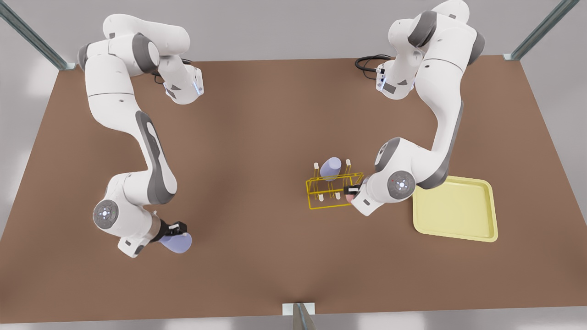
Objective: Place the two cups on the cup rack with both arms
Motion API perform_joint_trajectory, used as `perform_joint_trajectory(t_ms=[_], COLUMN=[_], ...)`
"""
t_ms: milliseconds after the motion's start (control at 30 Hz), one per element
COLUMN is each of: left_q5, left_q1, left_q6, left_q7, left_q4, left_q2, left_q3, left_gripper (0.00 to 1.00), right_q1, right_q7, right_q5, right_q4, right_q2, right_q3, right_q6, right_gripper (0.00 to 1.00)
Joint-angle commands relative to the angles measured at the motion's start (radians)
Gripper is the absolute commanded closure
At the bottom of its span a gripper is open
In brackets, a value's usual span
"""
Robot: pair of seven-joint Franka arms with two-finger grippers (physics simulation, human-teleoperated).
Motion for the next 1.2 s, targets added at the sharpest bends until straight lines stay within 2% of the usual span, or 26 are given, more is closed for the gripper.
perform_joint_trajectory(t_ms=[0,167,200,233,333,367,400,467,600,833,1167], left_q5=[-0.002,0.001,0.001,-0.001,0.001,0.041,0.14,0.159,0.124,0.125,0.125], left_q1=[-0.002,0.018,0.082,0.164,0.247,0.237,0.176,0.151,0.156,0.148,0.148], left_q6=[-0.015,-0.066,-0.198,-0.248,-0.471,-0.469,-0.449,-0.451,-0.466,-0.491,-0.494], left_q7=[-0.257,-0.249,-0.245,-0.193,-0.115,0.1,0.324,0.35,0.35,0.343,0.343], left_q4=[0.0,0.017,0.189,0.299,0.479,0.37,0.199,0.118,0.077,0.079,0.077], left_q2=[0.001,-0.001,0.002,-0.001,-0.054,-0.192,-0.319,-0.384,-0.37,-0.369,-0.366], left_q3=[0.0,0.006,0.009,0.007,0.012,0.067,0.133,0.165,0.133,0.124,0.124], left_gripper=[0.0,0.0,0.0,0.0,0.0,0.0,0.0,0.0,0.0,0.0,0.0], right_q1=[0.044,0.183,0.202,0.222,0.287,0.308,0.321,0.327,0.33,0.333,0.362], right_q7=[0.008,0.16,0.189,0.219,0.325,0.348,0.373,0.373,0.373,0.373,0.368], right_q5=[0.077,0.117,0.12,0.133,0.135,0.135,0.136,0.161,0.169,0.195,0.205], right_q4=[0.018,0.111,0.134,0.156,0.259,0.276,0.279,0.279,0.328,0.326,0.323], right_q2=[-0.004,0.034,0.048,0.065,0.141,0.158,0.164,0.163,0.187,0.198,0.221], right_q3=[-0.001,-0.001,0.0,0.0,0.002,0.002,0.005,0.032,0.063,0.175,0.243], right_q6=[-0.029,-0.026,-0.025,-0.023,-0.014,0.001,0.02,0.035,0.064,0.169,0.198], right_gripper=[0.16,0.16,0.16,0.16,0.16,0.16,0.16,0.16,0.16,0.16,0.15])
